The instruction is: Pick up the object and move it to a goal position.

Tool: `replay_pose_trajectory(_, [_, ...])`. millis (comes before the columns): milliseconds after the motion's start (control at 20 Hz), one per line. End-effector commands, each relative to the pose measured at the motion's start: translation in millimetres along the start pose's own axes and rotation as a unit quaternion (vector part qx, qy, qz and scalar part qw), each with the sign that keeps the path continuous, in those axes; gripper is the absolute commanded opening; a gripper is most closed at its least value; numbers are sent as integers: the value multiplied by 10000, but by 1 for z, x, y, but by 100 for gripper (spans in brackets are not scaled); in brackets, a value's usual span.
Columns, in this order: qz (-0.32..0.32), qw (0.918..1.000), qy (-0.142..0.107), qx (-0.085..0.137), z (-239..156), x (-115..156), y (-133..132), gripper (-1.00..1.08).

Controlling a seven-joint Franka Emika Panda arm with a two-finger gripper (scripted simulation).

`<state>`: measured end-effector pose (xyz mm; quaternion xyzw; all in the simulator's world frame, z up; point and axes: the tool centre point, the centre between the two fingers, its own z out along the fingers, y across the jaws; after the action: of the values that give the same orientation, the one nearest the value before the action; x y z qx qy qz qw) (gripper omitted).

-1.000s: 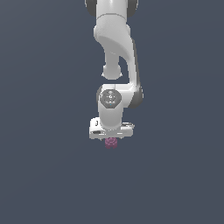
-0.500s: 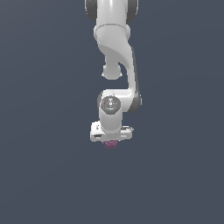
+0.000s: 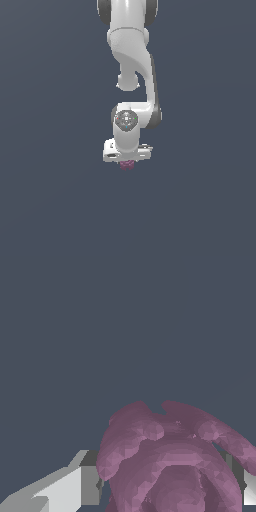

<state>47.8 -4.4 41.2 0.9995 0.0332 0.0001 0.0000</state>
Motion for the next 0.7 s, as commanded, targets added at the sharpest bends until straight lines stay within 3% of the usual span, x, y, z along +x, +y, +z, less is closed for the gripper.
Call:
replay_pose_trajectory(0, [1, 10000, -1, 0, 0, 0, 0, -100])
replay_pose_trajectory(300, [1, 10000, -1, 0, -12, -1, -21, -100])
replay_pose_trajectory(650, [0, 10000, -1, -3, -49, -3, -84, -100])
